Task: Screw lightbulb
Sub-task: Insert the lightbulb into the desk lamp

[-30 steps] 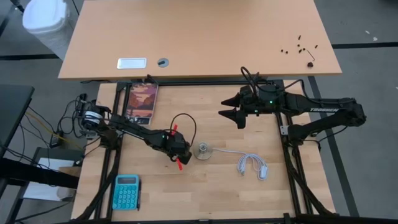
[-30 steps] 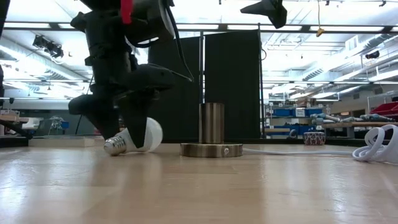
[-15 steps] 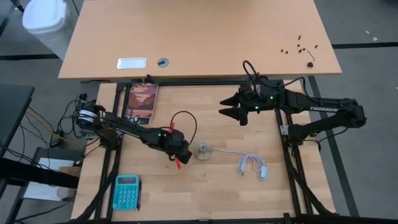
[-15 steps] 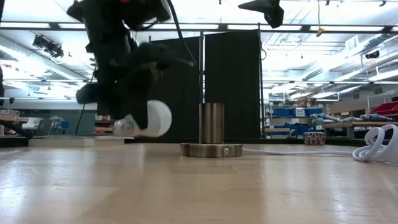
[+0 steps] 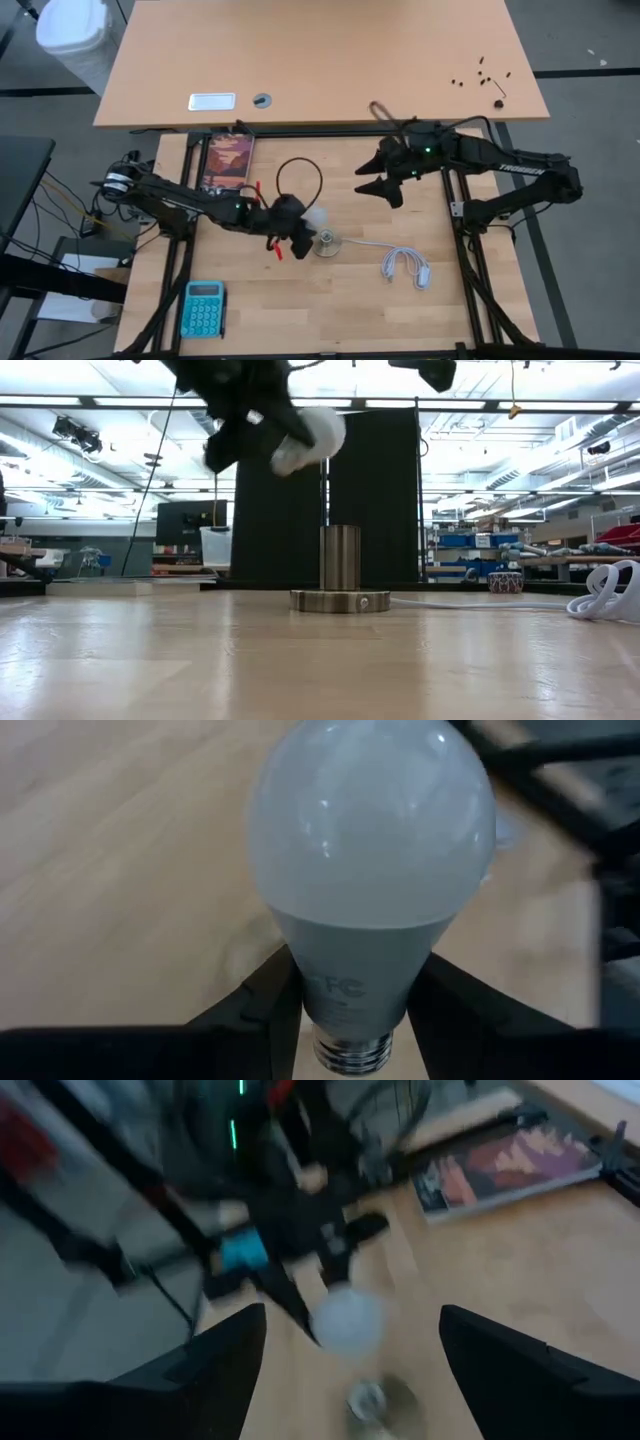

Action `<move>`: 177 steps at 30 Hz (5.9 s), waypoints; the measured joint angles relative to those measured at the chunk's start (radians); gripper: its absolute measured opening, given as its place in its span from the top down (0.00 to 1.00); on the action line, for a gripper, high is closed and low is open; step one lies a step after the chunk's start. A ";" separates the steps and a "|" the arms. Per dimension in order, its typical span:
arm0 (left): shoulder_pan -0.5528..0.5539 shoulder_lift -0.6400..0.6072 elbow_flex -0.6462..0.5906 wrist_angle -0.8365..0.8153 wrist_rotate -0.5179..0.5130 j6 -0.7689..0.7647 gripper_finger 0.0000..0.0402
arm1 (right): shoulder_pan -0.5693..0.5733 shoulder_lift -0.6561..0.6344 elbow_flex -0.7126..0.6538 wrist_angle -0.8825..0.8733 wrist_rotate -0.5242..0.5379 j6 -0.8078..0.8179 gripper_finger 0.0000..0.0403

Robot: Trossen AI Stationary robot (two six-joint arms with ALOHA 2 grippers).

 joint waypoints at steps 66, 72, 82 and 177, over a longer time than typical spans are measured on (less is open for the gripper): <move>0.308 -0.009 0.208 0.390 1.087 -0.331 0.60 | 0.170 0.185 0.188 0.124 -0.094 -0.469 0.13; 0.331 -0.009 0.208 0.396 1.118 -0.329 0.60 | 0.185 0.164 0.188 0.121 -0.082 -0.455 0.15; 0.339 -0.009 0.208 0.389 1.099 -0.342 0.60 | 0.221 0.152 0.188 0.118 0.059 -0.474 0.14; 0.140 -0.179 0.210 -0.272 0.295 0.337 0.43 | 0.187 0.262 0.220 -0.248 0.087 -0.263 0.34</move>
